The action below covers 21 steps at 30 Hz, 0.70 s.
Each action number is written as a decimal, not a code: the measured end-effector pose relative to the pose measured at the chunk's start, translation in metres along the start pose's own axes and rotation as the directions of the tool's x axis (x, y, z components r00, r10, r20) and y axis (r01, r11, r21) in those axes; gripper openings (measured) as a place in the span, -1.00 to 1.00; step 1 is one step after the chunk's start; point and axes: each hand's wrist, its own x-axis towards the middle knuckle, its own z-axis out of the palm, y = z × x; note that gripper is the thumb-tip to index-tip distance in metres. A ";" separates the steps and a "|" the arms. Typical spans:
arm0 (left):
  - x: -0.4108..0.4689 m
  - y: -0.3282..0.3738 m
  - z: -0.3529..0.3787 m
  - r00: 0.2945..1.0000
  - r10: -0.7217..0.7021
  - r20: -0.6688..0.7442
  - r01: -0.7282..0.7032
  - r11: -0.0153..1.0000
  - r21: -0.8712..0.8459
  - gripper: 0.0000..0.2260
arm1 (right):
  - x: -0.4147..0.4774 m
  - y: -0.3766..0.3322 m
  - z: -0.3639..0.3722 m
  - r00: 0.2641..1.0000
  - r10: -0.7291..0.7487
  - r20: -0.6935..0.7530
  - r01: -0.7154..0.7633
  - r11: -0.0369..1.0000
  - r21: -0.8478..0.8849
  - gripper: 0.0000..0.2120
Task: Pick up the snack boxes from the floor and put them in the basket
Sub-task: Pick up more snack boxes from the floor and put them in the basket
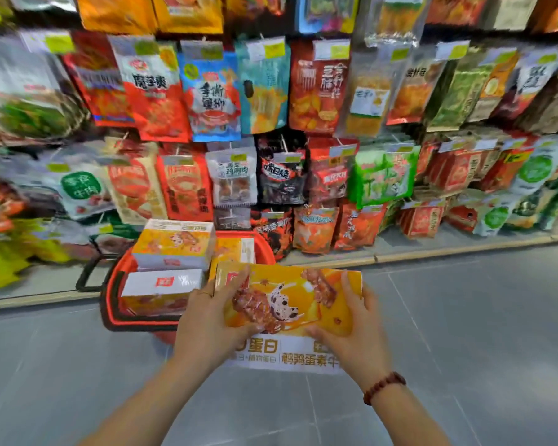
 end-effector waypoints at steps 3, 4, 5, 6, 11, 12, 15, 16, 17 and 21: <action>0.023 -0.029 -0.006 0.998 -0.064 -0.002 0.064 0.998 0.012 -0.16 | 0.036 -0.015 0.024 0.998 -0.004 0.065 0.008 0.999 -0.050 0.03; 0.030 -0.038 -0.006 0.995 -0.097 -0.006 0.097 0.995 -0.003 -0.16 | 0.048 -0.020 0.031 0.995 -0.003 0.095 0.010 0.998 -0.067 0.03; 0.037 -0.048 -0.005 0.991 -0.130 -0.011 0.130 0.991 -0.028 -0.16 | 0.063 -0.026 0.038 0.991 -0.009 0.134 0.021 0.996 -0.086 0.03; 0.045 -0.058 -0.003 0.985 -0.170 -0.010 0.169 0.984 -0.051 -0.15 | 0.079 -0.031 0.045 0.985 -0.018 0.174 0.038 0.993 -0.111 0.02; 0.086 -0.091 0.023 0.918 -0.390 -0.067 0.376 0.913 -0.155 -0.16 | 0.173 -0.046 0.080 0.923 -0.048 0.383 0.157 0.953 -0.259 0.02; 0.096 -0.096 0.032 0.895 -0.440 -0.078 0.422 0.889 -0.175 -0.16 | 0.195 -0.047 0.089 0.902 -0.057 0.428 0.198 0.935 -0.293 0.02; 0.126 -0.107 0.059 0.803 -0.584 -0.118 0.550 0.803 -0.229 -0.17 | 0.265 -0.048 0.117 0.817 -0.075 0.572 0.340 0.864 -0.372 0.01; 0.137 -0.109 0.070 0.770 -0.623 -0.138 0.587 0.776 -0.231 -0.17 | 0.287 -0.048 0.127 0.779 -0.074 0.623 0.383 0.842 -0.379 0.01; 0.148 -0.111 0.080 0.736 -0.659 -0.156 0.619 0.748 -0.239 -0.17 | 0.310 -0.048 0.139 0.741 -0.069 0.667 0.418 0.825 -0.380 0.00; 0.196 -0.122 0.121 0.552 -0.816 -0.170 0.717 0.569 -0.402 -0.15 | 0.395 -0.043 0.190 0.609 -0.080 0.789 0.575 0.730 -0.370 0.01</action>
